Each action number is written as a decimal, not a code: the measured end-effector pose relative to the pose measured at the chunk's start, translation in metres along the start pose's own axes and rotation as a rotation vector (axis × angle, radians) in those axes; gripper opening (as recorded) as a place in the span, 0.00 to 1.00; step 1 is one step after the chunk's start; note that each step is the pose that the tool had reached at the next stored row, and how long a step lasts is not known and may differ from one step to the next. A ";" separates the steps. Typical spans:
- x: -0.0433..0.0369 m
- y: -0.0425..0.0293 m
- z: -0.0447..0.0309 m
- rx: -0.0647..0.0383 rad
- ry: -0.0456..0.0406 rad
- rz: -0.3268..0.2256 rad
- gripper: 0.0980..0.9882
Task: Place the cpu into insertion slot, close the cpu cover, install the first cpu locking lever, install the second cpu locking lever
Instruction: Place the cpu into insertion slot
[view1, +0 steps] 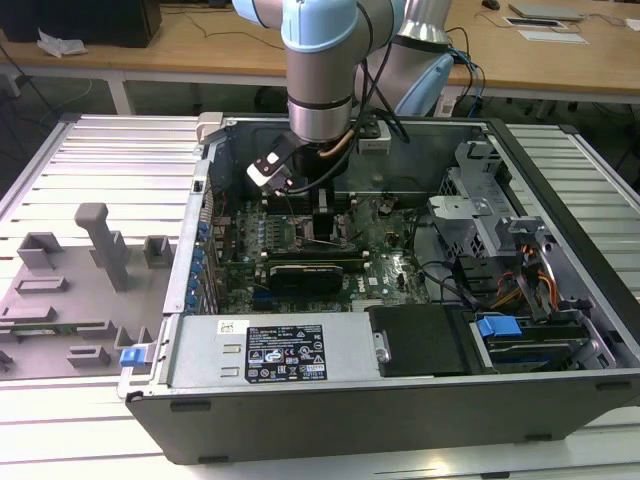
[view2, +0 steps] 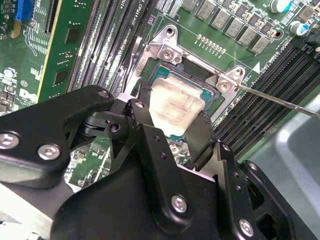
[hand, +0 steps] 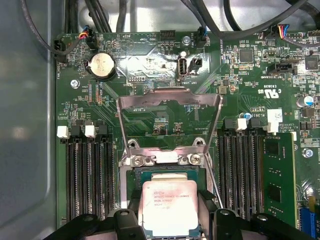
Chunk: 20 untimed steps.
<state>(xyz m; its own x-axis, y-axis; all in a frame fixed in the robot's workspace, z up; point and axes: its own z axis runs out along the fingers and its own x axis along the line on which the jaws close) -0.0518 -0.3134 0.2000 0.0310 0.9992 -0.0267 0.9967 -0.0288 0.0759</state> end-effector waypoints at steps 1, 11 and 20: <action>0.0001 0.0000 0.0003 0.000 0.0006 0.000 0.48; -0.0001 0.0003 -0.0041 -0.001 0.0009 0.000 0.57; -0.0003 0.0008 -0.0107 -0.001 0.0011 0.000 0.33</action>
<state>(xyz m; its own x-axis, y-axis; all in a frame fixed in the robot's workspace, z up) -0.0518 -0.3133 0.2107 0.0311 0.9992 -0.0256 0.9966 -0.0290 0.0767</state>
